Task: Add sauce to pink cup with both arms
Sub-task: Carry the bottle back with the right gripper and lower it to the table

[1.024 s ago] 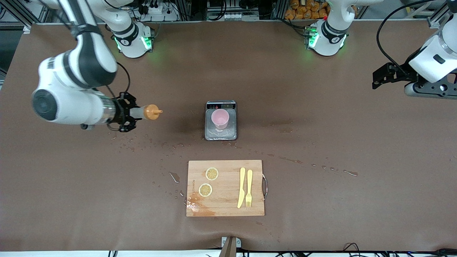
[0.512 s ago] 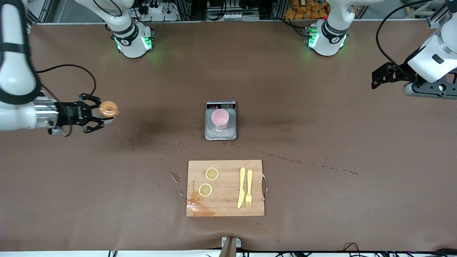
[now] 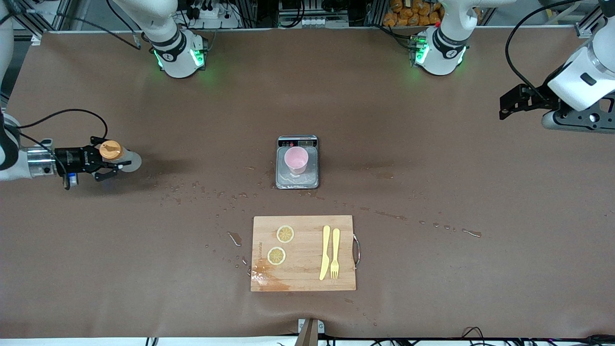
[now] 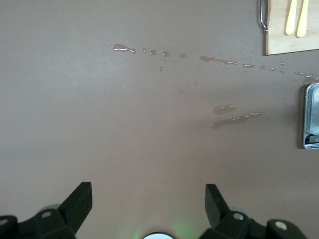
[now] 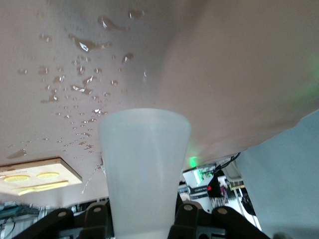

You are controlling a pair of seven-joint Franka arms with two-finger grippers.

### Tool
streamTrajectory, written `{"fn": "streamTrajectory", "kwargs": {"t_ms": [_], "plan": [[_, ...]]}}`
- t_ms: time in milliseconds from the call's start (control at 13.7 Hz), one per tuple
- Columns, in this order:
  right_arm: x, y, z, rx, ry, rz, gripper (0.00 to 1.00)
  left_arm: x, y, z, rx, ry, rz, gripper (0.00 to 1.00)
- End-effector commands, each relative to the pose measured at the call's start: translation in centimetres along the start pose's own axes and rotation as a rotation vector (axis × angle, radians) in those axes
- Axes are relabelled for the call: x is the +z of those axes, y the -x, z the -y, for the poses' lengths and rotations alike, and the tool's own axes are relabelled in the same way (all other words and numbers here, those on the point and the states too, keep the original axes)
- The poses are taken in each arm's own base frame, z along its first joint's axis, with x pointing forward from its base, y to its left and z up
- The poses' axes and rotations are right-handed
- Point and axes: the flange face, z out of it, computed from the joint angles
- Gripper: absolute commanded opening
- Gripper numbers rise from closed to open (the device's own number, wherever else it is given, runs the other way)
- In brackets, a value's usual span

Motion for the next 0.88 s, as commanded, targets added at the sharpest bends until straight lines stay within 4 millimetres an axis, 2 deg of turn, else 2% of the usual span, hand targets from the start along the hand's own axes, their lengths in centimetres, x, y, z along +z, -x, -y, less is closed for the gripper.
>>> {"fn": "streamTrajectory", "kwargs": {"t_ms": [0, 146, 366, 439, 512, 585, 659, 732, 805], "plan": [[2.3, -4.6, 0.3, -0.075, -0.027, 0.123, 0.12, -0.6, 0.1, -0.1, -0.003, -0.021, 0.000, 1.00], [3.6, -6.7, 0.2, -0.097, -0.031, 0.148, 0.12, -0.7, 0.2, -0.1, -0.006, -0.019, -0.001, 1.00], [4.1, -8.3, 0.0, -0.108, -0.044, 0.143, 0.16, -0.7, 0.2, -0.1, -0.007, -0.016, -0.003, 1.00], [4.3, -8.8, -0.1, -0.106, -0.045, 0.148, 0.22, -0.7, 0.2, 0.0, -0.007, -0.016, -0.003, 1.00], [4.3, -8.8, 0.0, -0.107, -0.046, 0.144, 0.31, -0.7, 0.2, 0.0, -0.006, -0.016, -0.001, 1.00], [4.3, -8.7, 0.2, -0.101, -0.043, 0.140, 0.54, -0.8, 0.2, 0.1, -0.007, -0.016, -0.004, 1.00], [4.4, -8.6, 0.5, -0.095, -0.038, 0.132, 0.93, -0.7, 0.2, 0.1, -0.006, -0.016, -0.003, 1.00], [4.3, -8.6, 0.7, -0.091, -0.039, 0.125, 1.00, -0.7, 0.2, 0.1, -0.004, -0.017, -0.003, 1.00], [4.1, -8.7, 0.7, -0.091, -0.042, 0.125, 1.00, -0.8, 0.2, 0.1, -0.005, -0.019, -0.004, 1.00]]}}
